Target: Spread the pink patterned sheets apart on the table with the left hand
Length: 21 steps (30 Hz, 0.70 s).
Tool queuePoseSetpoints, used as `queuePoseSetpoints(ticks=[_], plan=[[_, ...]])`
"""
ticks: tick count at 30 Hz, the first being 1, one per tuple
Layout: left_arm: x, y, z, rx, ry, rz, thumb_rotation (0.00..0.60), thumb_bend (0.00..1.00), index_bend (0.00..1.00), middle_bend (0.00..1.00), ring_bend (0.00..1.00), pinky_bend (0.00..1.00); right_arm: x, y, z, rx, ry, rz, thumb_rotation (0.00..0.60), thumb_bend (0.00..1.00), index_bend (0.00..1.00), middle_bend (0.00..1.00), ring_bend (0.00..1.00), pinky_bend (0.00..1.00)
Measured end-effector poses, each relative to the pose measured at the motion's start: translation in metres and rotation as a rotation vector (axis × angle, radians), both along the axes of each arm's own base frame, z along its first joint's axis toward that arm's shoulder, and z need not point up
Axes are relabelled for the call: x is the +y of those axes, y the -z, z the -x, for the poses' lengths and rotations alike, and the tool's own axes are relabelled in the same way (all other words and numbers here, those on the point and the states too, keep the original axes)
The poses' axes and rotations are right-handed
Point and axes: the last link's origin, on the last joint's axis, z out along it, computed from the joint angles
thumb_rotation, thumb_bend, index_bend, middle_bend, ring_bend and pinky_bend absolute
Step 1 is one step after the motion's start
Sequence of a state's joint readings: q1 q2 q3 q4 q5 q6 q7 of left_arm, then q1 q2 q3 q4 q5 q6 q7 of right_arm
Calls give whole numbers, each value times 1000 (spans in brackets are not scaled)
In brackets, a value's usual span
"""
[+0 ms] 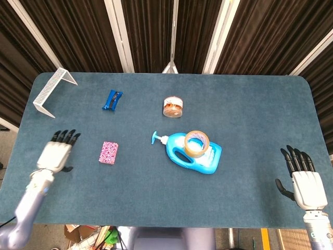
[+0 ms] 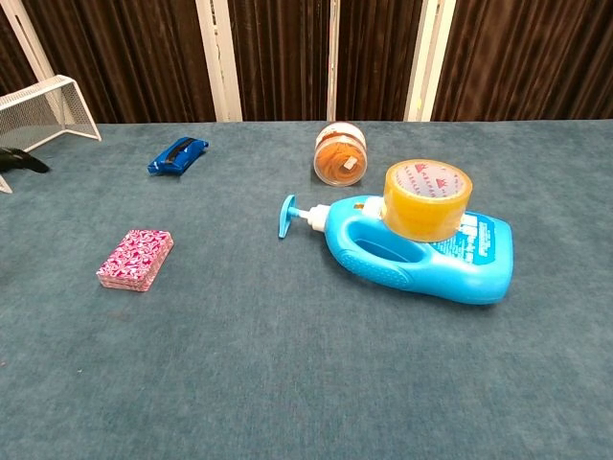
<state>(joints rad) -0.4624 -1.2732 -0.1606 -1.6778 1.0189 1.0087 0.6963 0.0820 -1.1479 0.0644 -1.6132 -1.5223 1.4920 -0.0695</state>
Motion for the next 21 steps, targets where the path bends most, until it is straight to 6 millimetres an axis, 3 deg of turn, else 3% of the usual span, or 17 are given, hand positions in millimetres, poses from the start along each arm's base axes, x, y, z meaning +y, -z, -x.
queuePoseSetpoints(ticks=[9, 17, 21], plan=[[28, 57, -37, 20, -26, 87, 600, 213, 89, 0, 0, 0, 0, -1, 1, -17, 6, -3, 600, 362, 0, 0, 0, 87], [36, 82, -57, 9, -37, 113, 600, 272, 117, 0, 0, 0, 0, -1, 0, -30, 6, -8, 600, 363, 0, 0, 0, 87], [38, 92, -64, 5, -50, 123, 600, 324, 180, 0, 0, 0, 0, -2, 0, -34, 8, -9, 600, 363, 0, 0, 0, 87]])
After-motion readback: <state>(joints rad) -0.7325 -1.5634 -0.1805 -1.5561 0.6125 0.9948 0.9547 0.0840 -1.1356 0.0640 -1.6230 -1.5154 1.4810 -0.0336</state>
